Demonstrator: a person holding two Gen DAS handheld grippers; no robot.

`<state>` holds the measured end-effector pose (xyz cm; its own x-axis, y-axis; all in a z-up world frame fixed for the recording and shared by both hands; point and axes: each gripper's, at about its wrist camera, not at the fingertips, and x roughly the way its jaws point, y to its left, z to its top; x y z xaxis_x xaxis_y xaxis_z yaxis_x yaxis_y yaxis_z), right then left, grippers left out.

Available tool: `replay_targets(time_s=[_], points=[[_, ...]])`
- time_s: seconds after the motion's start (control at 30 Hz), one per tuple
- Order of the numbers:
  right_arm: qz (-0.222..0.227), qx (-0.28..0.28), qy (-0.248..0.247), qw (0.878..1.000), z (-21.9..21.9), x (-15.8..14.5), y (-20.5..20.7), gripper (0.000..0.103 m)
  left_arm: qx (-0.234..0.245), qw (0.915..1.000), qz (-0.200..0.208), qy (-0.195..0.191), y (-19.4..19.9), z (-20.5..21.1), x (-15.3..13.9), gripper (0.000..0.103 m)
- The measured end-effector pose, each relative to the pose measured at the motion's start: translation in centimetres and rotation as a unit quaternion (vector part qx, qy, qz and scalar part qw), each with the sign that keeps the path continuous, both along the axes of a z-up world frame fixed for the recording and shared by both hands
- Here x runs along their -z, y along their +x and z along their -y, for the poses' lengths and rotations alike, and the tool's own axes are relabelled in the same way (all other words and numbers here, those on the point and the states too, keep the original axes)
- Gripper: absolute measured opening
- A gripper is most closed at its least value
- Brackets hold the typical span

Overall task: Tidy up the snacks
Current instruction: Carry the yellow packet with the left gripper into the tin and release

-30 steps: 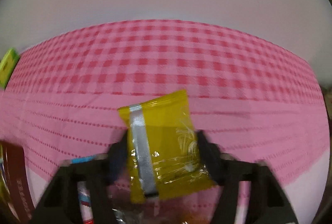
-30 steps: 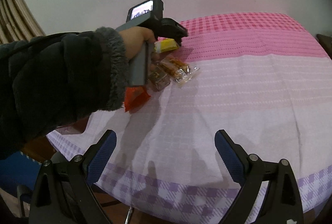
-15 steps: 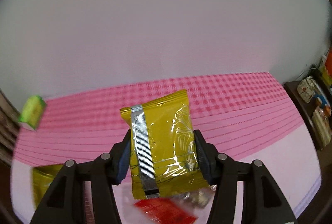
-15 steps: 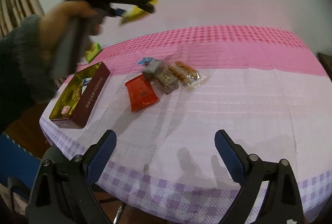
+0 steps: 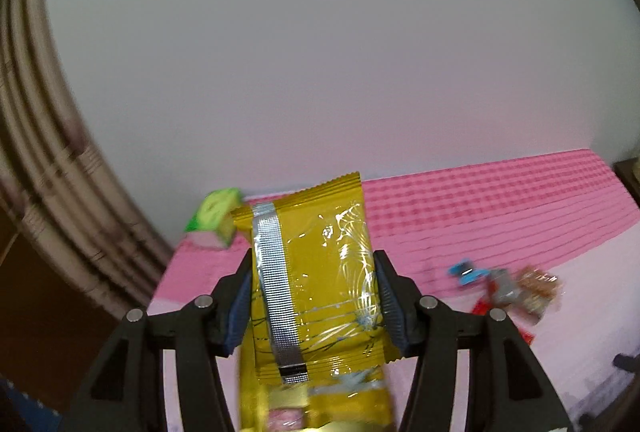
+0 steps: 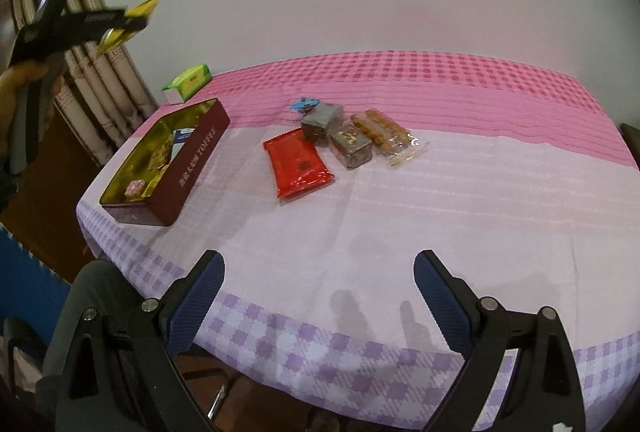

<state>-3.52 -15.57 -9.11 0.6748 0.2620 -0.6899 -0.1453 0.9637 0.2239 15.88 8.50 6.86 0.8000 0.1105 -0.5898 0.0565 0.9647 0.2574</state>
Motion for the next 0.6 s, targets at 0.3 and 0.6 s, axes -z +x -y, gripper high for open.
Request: replay_targets(time_s=[0.3,0.6], points=[[-0.007,-0.017,-0.003,1.000,-1.2,0.1,-0.5,0.095,-0.043,0.9990,-0.013,0.003,-3.8,-5.0,2.1,0.056],[-0.010,-0.020,0.000,1.000,-1.2,0.1,-0.6,0.095,-0.047,0.9981,-0.035,0.021,-4.9,-4.4,5.0,0.056]])
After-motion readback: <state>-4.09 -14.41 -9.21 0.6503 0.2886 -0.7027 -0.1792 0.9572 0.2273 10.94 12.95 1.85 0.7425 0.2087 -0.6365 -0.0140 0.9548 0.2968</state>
